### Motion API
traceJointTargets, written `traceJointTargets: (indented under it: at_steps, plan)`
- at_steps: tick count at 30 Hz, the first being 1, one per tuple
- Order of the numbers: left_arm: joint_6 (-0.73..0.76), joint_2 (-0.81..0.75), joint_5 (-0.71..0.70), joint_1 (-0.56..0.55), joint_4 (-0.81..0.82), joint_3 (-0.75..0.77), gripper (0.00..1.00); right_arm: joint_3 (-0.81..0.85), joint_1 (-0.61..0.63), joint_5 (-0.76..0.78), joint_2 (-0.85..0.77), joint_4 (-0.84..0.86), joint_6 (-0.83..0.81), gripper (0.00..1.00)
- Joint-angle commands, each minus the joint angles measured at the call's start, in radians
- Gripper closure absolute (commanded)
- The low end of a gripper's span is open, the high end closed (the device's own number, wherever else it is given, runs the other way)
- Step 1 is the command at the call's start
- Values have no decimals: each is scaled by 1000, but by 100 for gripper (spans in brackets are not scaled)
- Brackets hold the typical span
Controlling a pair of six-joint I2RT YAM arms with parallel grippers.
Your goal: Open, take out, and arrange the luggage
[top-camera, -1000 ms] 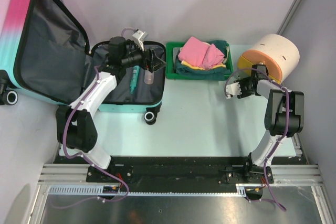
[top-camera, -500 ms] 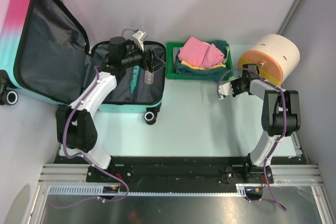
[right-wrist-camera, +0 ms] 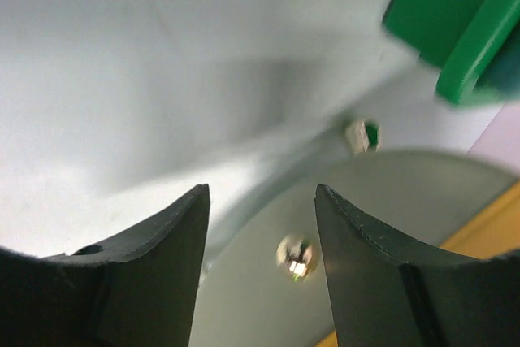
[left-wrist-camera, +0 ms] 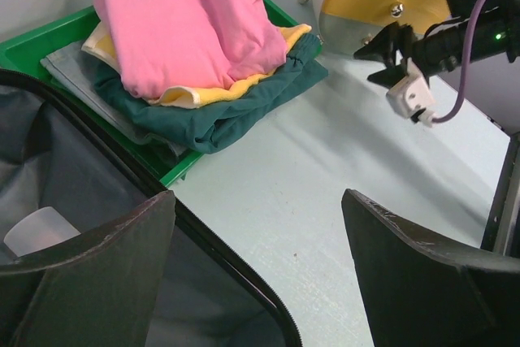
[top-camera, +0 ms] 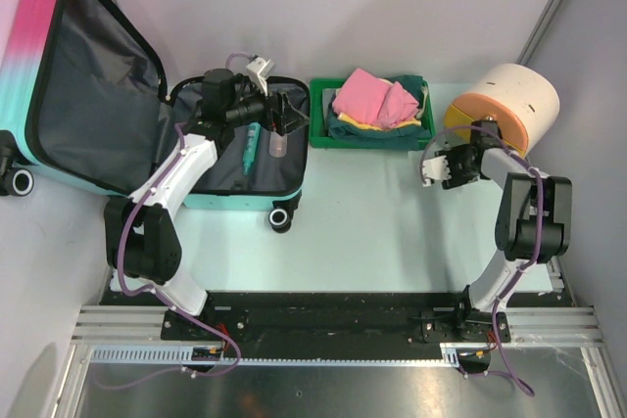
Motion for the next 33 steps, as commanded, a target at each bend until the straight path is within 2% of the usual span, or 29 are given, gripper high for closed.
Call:
traceJointTargets:
  at_steps: [1,12,17,26,28,31,33]
  plan:
    - [32,-22,17,5,11,1,12,6,-75,-42,-56,-74,-309,41]
    - [31,-31,9,5,11,-3,12,6,-99,-36,-16,38,-427,43]
    - [31,-32,9,5,6,-6,12,8,-104,-59,-28,47,-470,42]
    - [31,-23,11,5,3,0,12,6,-122,-8,-4,82,-538,43]
    - [32,-22,11,5,1,1,12,8,-122,4,5,98,-547,46]
    - [31,-18,11,5,1,6,12,8,-118,6,19,119,-555,58]
    - [29,-14,13,5,1,10,12,8,-108,-10,21,119,-547,70]
